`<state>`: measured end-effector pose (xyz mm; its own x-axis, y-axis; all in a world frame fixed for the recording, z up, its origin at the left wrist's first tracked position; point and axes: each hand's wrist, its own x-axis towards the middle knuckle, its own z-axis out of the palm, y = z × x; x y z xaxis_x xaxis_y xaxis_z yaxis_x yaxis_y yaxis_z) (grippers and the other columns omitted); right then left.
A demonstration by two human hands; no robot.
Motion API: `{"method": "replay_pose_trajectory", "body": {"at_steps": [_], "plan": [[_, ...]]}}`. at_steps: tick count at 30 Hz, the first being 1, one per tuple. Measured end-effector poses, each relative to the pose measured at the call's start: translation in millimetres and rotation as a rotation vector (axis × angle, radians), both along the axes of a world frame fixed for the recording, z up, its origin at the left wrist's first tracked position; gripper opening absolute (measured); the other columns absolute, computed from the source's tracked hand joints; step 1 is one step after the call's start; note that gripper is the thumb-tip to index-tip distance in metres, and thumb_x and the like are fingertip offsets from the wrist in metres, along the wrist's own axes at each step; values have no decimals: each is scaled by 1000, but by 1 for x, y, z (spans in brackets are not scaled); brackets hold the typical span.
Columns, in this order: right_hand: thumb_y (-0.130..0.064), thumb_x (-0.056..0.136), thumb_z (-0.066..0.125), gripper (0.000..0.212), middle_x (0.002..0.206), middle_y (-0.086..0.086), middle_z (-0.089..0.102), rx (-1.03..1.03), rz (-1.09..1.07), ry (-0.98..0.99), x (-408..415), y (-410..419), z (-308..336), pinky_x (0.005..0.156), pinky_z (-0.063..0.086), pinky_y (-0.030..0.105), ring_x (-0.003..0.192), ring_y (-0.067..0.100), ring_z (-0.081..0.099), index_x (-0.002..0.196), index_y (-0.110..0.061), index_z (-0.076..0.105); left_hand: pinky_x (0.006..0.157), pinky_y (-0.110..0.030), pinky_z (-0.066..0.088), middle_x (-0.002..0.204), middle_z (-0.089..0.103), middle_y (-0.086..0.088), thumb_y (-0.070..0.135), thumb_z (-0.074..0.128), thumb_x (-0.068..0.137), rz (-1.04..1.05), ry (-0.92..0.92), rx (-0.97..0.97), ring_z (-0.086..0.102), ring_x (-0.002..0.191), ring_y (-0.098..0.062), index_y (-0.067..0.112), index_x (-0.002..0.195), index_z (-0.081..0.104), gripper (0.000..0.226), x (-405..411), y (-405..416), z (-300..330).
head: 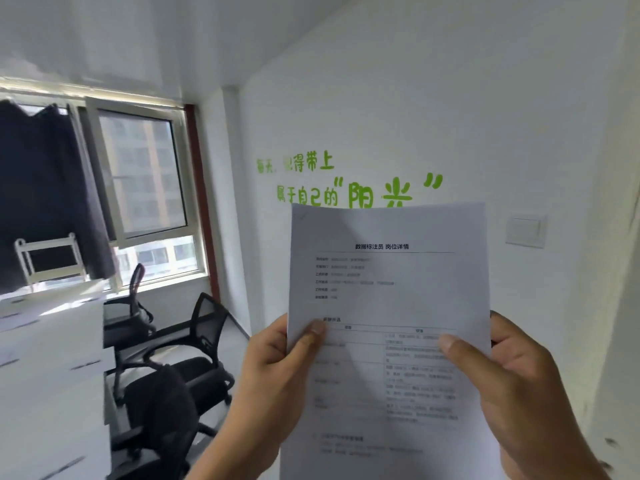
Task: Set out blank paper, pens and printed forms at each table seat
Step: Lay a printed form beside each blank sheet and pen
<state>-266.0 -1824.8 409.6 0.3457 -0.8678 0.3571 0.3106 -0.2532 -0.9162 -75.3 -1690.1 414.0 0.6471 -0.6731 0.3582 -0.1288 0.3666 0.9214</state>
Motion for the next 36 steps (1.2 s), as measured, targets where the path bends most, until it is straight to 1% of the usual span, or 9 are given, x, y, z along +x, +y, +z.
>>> {"method": "replay_pose_trajectory", "body": {"at_steps": [4, 6, 9, 12, 16, 19, 24, 30, 36], "plan": [[5, 100, 64, 22, 101, 15, 84, 11, 82, 13, 62, -42, -6, 77, 65, 48, 92, 35, 83, 105, -10, 80, 95, -69, 61, 105, 84, -14, 27, 64, 103, 100, -13, 34, 78, 102, -44, 22, 101, 84, 21, 51, -26, -14], [2, 101, 64, 22, 102, 13, 84, 3, 127, 43, 95, -64, -9, 74, 67, 45, 93, 33, 83, 103, -12, 80, 94, -65, 63, 104, 84, -13, 23, 63, 107, 155, -11, 36, 79, 99, -39, 23, 101, 84, 22, 82, -44, -22], [-1, 102, 66, 27, 101, 12, 84, -28, 165, 81, 144, -98, -9, 82, 62, 48, 92, 33, 82, 97, -22, 82, 87, -50, 66, 103, 84, -8, 19, 61, 109, 201, -9, 40, 80, 92, -24, 25, 101, 84, 25, 127, -77, -32], [-1, 102, 66, 23, 100, 11, 84, -42, 178, 118, 184, -128, -6, 82, 61, 47, 89, 32, 82, 97, -18, 81, 85, -44, 67, 103, 84, -5, 18, 60, 110, 219, -1, 54, 81, 92, -22, 27, 101, 84, 27, 165, -102, -35], [-3, 101, 68, 20, 100, 10, 85, -36, 202, 121, 243, -164, -5, 84, 61, 49, 89, 31, 83, 98, -17, 81, 94, -60, 65, 110, 83, -11, 19, 61, 111, 222, 16, 44, 80, 103, -37, 15, 111, 81, 20, 220, -130, -34], [-5, 101, 69, 16, 105, 10, 84, -26, 268, 122, 290, -194, -5, 89, 61, 57, 94, 34, 82, 105, -16, 80, 100, -64, 60, 116, 81, -16, 22, 63, 111, 249, 20, 19, 75, 112, -44, 13, 116, 79, 19, 259, -148, -35], [-6, 101, 68, 19, 104, 10, 84, -32, 369, 125, 368, -237, -16, 78, 66, 53, 91, 33, 83, 105, -20, 80, 96, -47, 65, 116, 83, -9, 17, 59, 112, 344, 6, 37, 79, 108, -29, 14, 119, 80, 22, 312, -174, -42], [-4, 100, 71, 18, 95, 7, 84, -74, 548, 142, 477, -297, -30, 85, 62, 52, 82, 28, 83, 96, -19, 80, 82, -35, 68, 108, 85, -2, 16, 57, 112, 583, -12, 61, 82, 96, -20, 18, 113, 79, 23, 373, -210, -51], [-6, 101, 72, 13, 95, 5, 84, -98, 779, 173, 587, -329, -36, 81, 62, 48, 82, 27, 82, 98, -16, 79, 84, -40, 68, 112, 84, -1, 22, 58, 112, 833, 29, 81, 82, 101, -24, 17, 118, 79, 22, 421, -230, -61]]}}
